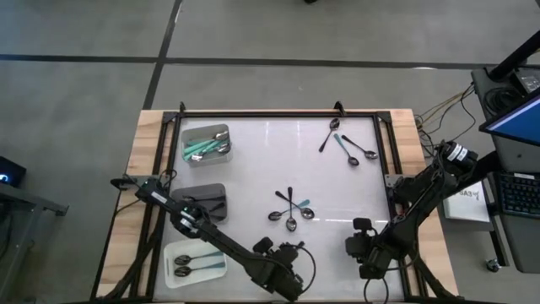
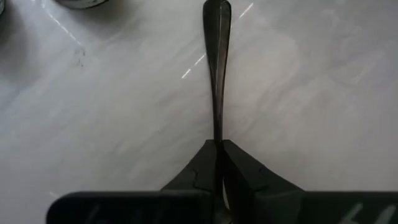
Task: Sort silverware by color (type)
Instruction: Put the black spoon into the black bin
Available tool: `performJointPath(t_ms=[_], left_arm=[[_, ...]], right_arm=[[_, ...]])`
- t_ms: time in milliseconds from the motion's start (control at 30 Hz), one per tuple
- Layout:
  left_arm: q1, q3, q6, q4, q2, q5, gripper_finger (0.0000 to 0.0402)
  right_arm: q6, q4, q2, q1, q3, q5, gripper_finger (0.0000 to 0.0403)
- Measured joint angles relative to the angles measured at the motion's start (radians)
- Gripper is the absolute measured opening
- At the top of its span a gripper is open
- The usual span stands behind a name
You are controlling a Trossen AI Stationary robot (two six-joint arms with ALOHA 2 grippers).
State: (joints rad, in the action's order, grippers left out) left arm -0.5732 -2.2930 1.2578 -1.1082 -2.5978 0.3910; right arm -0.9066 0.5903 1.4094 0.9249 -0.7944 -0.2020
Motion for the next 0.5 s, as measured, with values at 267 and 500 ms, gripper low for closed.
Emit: performJointPath(t_ms=[267, 500], left_arm=[[-0.003, -0.031, -0.091, -0.148, 0.071, -0.025, 0.0001], [0.0, -0.029, -0.094, -0.484, 0.169, 0.01, 0.0]], right_arm=[[0.0, -0.004, 0.0, 0.0, 0.0, -0.007, 0.0123], [0.0, -0.004, 0.0, -0.009, 0.0, -0.009, 0.0123]])
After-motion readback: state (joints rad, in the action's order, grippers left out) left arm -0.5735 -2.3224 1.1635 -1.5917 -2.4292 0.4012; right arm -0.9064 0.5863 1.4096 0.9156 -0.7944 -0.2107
